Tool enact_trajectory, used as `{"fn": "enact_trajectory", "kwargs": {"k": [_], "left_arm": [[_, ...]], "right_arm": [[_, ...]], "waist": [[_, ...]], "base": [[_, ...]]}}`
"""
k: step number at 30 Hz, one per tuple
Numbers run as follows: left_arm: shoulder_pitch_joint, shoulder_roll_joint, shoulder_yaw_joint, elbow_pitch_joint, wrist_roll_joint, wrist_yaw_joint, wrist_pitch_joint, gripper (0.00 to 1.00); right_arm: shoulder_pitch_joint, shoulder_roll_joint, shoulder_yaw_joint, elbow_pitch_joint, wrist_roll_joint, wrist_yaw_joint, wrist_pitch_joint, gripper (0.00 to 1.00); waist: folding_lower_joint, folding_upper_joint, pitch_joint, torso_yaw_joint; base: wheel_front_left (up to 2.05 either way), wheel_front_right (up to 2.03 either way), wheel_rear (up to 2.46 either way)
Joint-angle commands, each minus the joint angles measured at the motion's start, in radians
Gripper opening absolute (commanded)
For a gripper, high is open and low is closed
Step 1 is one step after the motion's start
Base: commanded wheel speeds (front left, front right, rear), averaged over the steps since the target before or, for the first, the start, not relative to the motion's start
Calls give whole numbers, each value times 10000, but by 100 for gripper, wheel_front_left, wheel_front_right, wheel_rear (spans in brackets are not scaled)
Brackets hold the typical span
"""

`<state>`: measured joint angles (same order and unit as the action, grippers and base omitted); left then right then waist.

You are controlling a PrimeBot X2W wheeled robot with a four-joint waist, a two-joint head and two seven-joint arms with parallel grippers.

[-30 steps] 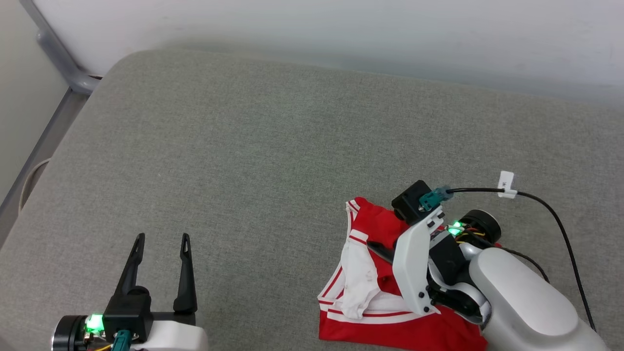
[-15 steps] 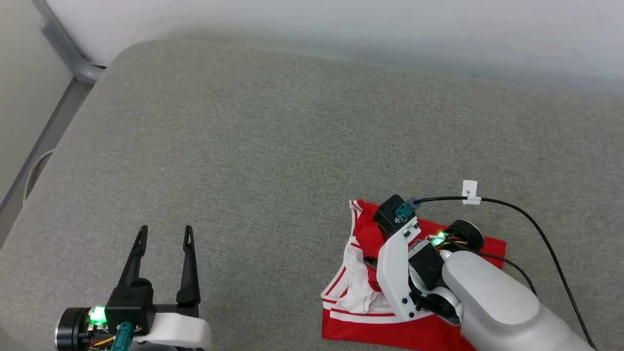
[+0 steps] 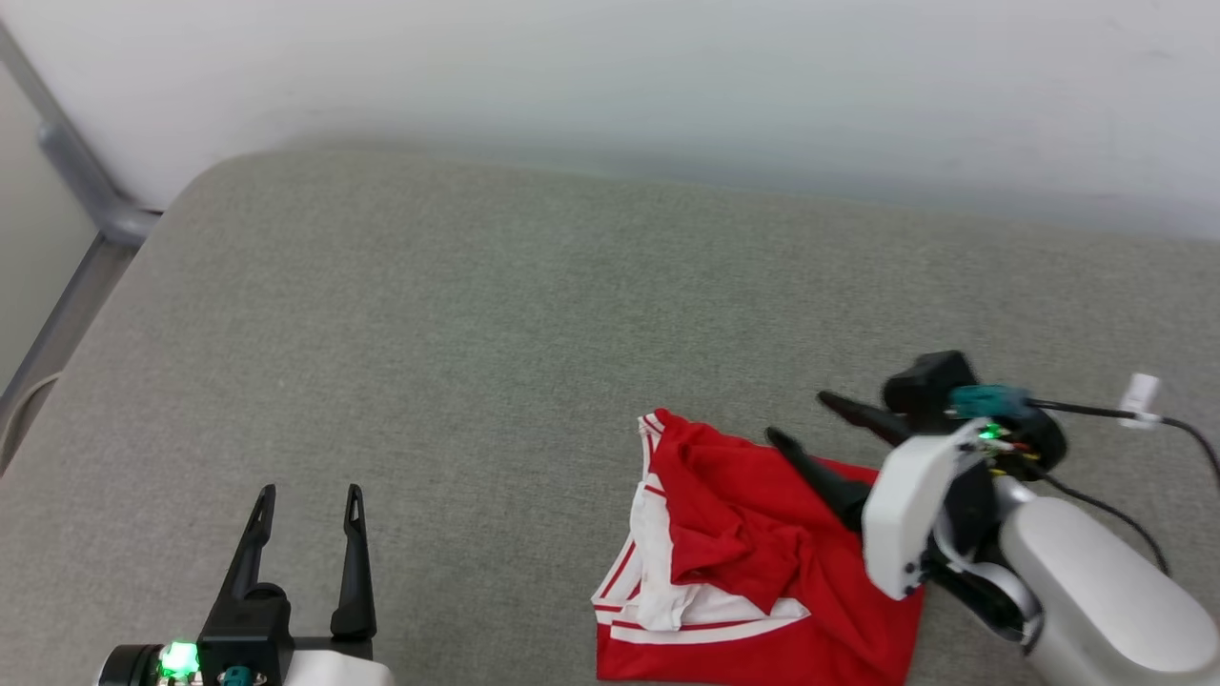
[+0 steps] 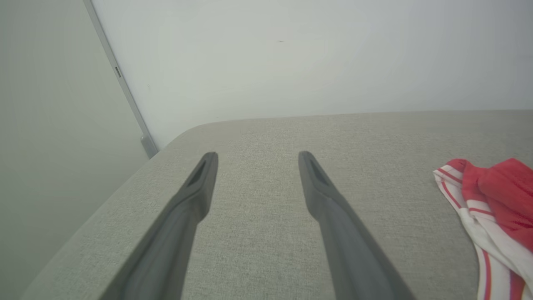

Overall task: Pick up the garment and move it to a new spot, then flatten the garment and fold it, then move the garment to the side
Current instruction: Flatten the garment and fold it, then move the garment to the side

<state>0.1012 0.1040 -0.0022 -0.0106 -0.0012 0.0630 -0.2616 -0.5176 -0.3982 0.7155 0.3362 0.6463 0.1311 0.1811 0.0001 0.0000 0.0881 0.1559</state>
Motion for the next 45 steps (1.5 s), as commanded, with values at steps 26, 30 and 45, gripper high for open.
{"fn": "enact_trajectory", "kwargs": {"k": [26, 30, 45], "left_arm": [[712, 287, -194, -223, -16, 196, -44, 100], [716, 290, -212, -165, -31, 195, -44, 100], [725, 225, -288, -80, -71, 164, -44, 100]], "right_arm": [[6314, 3472, -7890, -3666, -5374, -10, -4456, 100], [6651, 3498, -7854, -3826, -4991, -10, -4459, 100], [6860, 3501, -7804, -3731, -4608, -10, -4460, 100]], "waist": [[-1, 0, -929, -992], [-1, 0, -944, -949], [-1, 0, -981, -881]], "base": [[0, 0, 0], [0, 0, 0], [0, 0, 0]]}}
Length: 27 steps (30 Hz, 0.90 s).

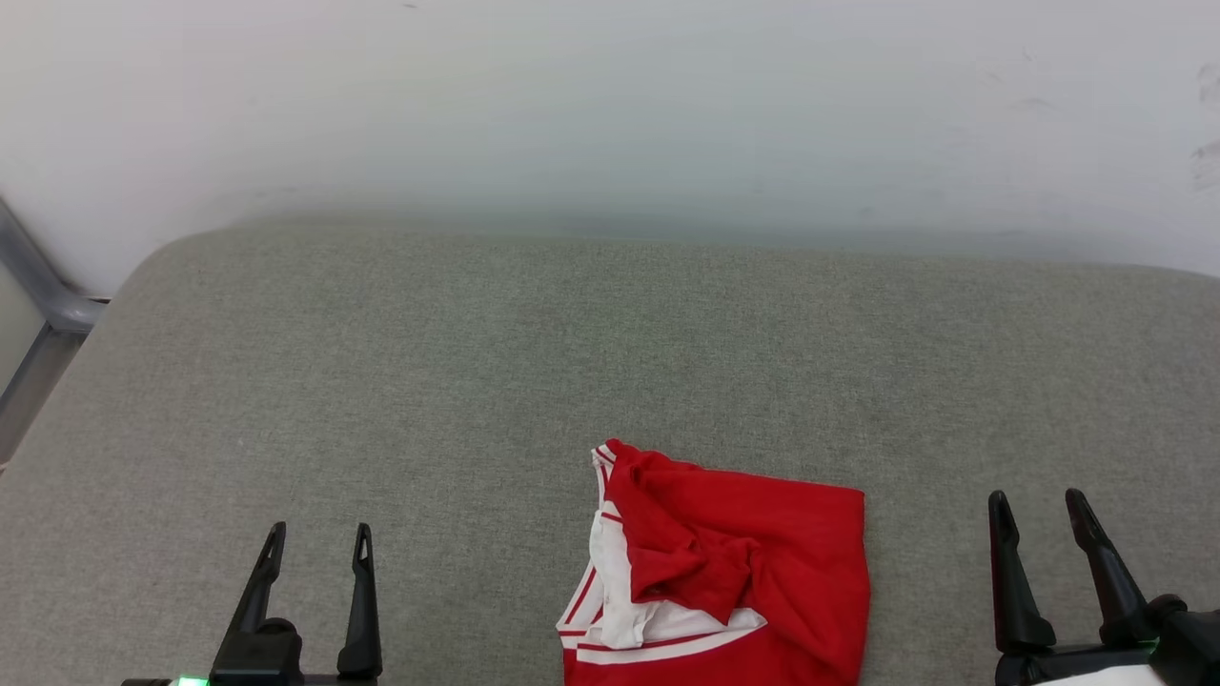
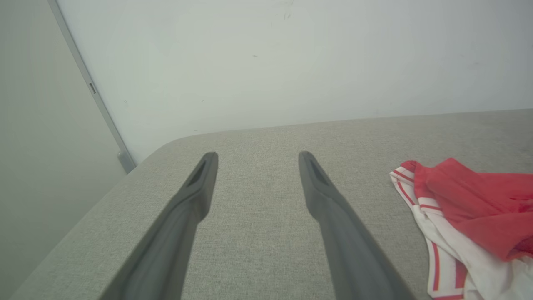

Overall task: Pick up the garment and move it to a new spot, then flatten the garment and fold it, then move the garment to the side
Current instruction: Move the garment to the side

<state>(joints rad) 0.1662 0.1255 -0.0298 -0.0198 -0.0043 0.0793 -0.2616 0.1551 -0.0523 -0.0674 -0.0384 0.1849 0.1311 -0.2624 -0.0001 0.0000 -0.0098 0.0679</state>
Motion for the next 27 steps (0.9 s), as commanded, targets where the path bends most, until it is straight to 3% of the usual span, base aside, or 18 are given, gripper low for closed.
{"fn": "enact_trajectory", "kwargs": {"k": [1, 10, 14, 20, 27], "left_arm": [[79, 5, -12, 13, -42, 6, -44, 100], [-16, -10, -51, -8, -24, -11, -44, 100], [-63, 4, -67, -14, -26, -42, -44, 100], [-284, 26, -100, -2, -18, -70, -44, 100], [-349, -7, -103, 29, -72, -101, -44, 100]], "right_arm": [[96, 42, 41, 16, -24, -10, -25, 100], [-1341, 7, -34, -226, -1100, -10, -24, 100], [-2598, -642, 362, -2, -1233, -10, 504, 100], [-4030, -1610, 1475, 444, -400, -11, 3335, 100], [-4432, -2460, 2842, 1370, 1344, -11, 7116, 100]], "waist": [[1, 0, -5, 0], [1, 0, 79, 39], [1, 0, 179, 71], [1, 0, 397, 193], [1, 0, 548, 276]], "base": [[0, 0, 0], [0, 0, 0], [0, 0, 0], [0, 0, 0], [0, 0, 0]]}}
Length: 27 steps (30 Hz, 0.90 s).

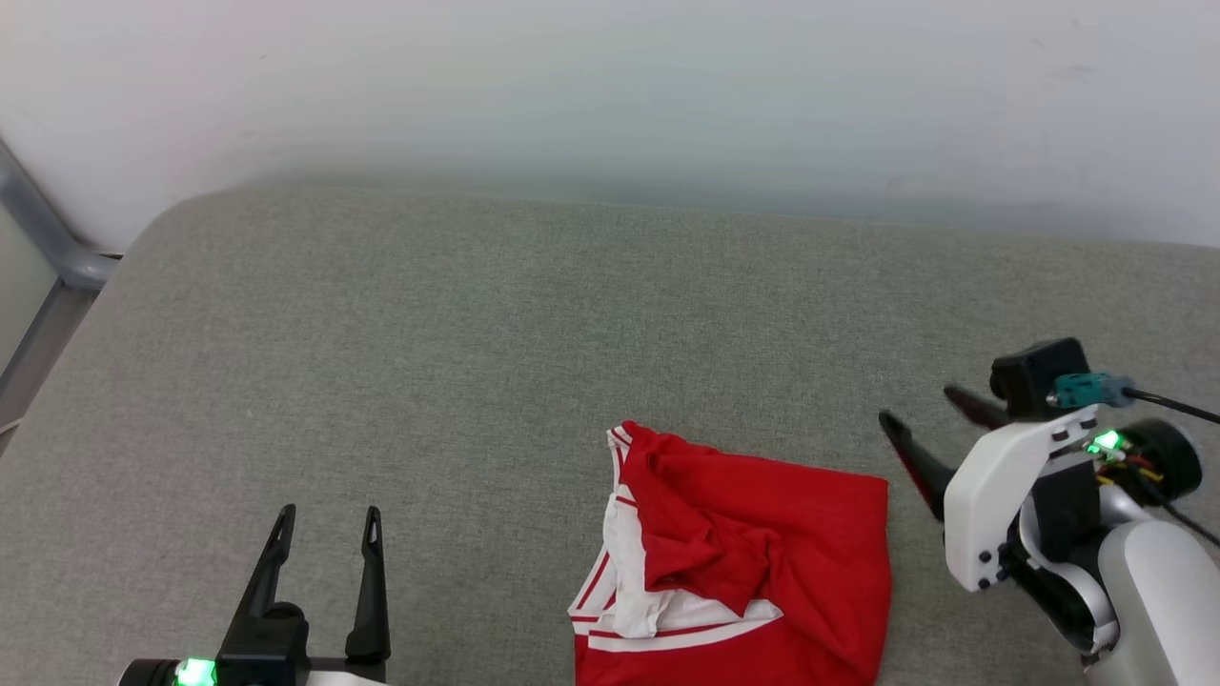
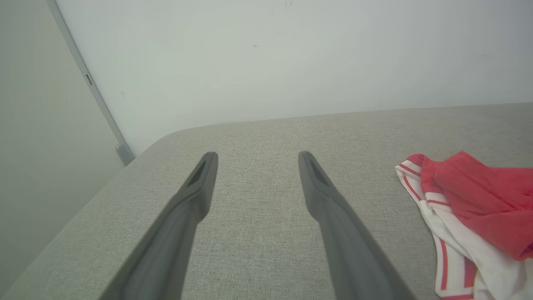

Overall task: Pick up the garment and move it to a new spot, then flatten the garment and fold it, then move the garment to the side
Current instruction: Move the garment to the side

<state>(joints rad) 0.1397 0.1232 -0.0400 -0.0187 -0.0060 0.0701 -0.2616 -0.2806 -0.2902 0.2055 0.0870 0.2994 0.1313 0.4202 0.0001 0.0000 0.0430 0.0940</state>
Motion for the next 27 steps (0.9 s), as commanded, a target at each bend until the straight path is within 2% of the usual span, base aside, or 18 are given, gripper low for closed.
{"fn": "enact_trajectory", "kwargs": {"k": [1, 2, 9, 19, 23, 27], "left_arm": [[-103, 6, 1, 23, -56, -12, -44, 100], [-202, -19, -31, 20, -45, -35, -44, 100], [-396, -29, -21, -26, -64, -80, -44, 100], [-819, -117, 2, -32, -70, -179, -44, 100], [-985, -155, -9, 10, -52, -233, -44, 100], [-1061, -167, 37, 48, -47, -215, -44, 100]], "right_arm": [[-51, -171, 233, 247, 410, -13, 688, 100], [-10, -469, 613, 627, 1078, -13, 1786, 100], [75, -764, 1249, 1059, 2147, -12, 3174, 100], [-316, -117, 1491, 2581, 2587, -12, 3462, 100], [-206, 41, 1990, 3370, 2602, -10, 3513, 100], [-161, -45, 2547, 3631, 2787, -9, 3299, 100]], "waist": [[-1, 0, 36, 23], [-1, 0, 139, 82], [-1, 0, 443, 237], [-1, 0, 1195, 505], [-1, 0, 1383, 610], [-1, 0, 1435, 643]], "base": [[0, 0, 0], [0, 0, 0], [0, 0, 0], [0, 0, 0], [0, 0, 0], [0, 0, 0]]}}
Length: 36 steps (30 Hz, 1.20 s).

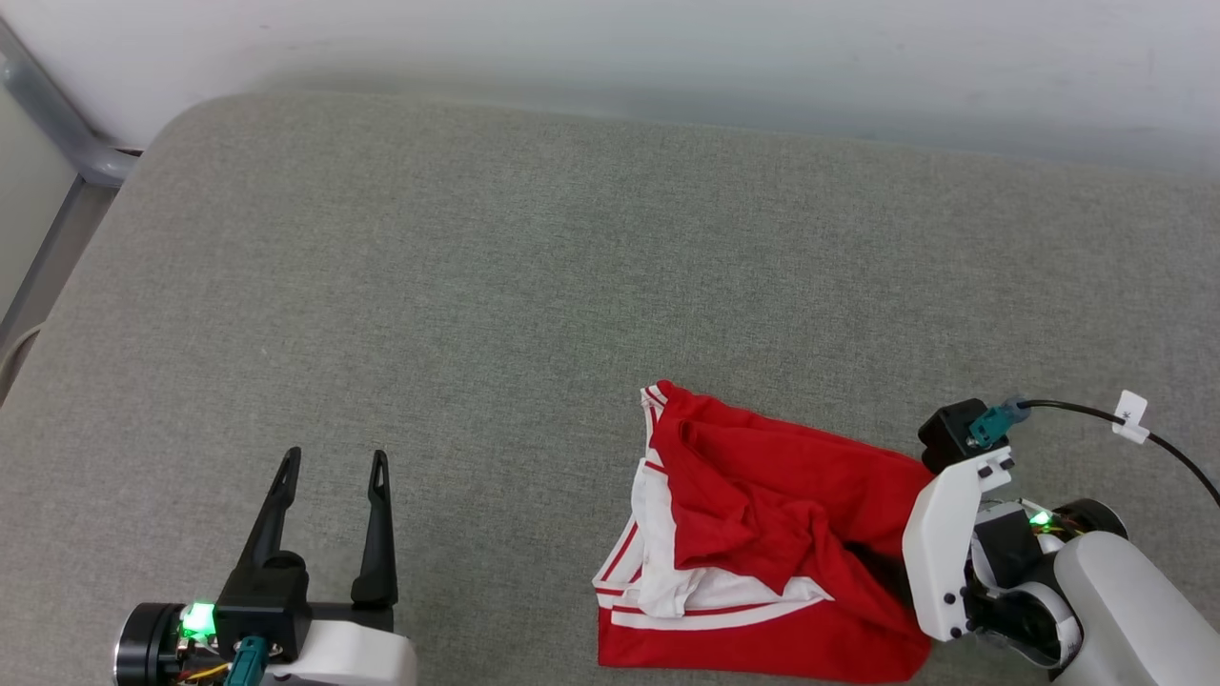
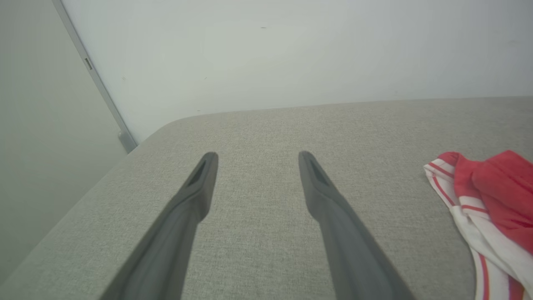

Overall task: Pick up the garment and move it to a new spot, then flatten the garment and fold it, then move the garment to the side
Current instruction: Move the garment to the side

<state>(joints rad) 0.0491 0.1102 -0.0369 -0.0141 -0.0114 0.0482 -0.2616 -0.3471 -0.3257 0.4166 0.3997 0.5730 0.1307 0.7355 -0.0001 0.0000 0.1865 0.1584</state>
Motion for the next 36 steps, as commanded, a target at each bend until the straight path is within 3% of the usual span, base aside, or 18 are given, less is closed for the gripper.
{"fn": "enact_trajectory", "kwargs": {"k": [1, 2, 3, 16, 30, 36], "left_arm": [[-138, -41, 23, 8, 6, 6, -44, 100], [-106, -41, 44, 21, 7, 14, -44, 100], [-68, -39, 62, 27, 9, 24, -44, 100], [263, -76, 194, -26, 28, 64, -44, 100], [357, -53, 389, -251, 42, 103, -35, 100], [23, 55, 553, -380, 31, 56, -35, 100]], "right_arm": [[460, 247, 566, 443, 102, -3, 15, 87], [389, 184, 652, 379, 166, -3, -138, 3], [307, 135, 730, 308, 239, -1, -279, 0], [-329, -805, 898, -812, 300, -6, -1964, 0], [-1247, -2597, 853, -2151, -1000, -6, -2227, 0], [-1624, -3083, 319, -2518, -1218, -8, -2108, 0]], "waist": [[1, 0, -9, -4], [1, 0, -30, -16], [1, 0, -59, -35], [1, 0, -430, -483], [1, 0, -186, -2253], [1, 0, 205, -2951]], "base": [[0, 0, 0], [0, 0, 0], [0, 0, 0], [0, 0, 0], [0, 0, 0], [0, 0, 0]]}}
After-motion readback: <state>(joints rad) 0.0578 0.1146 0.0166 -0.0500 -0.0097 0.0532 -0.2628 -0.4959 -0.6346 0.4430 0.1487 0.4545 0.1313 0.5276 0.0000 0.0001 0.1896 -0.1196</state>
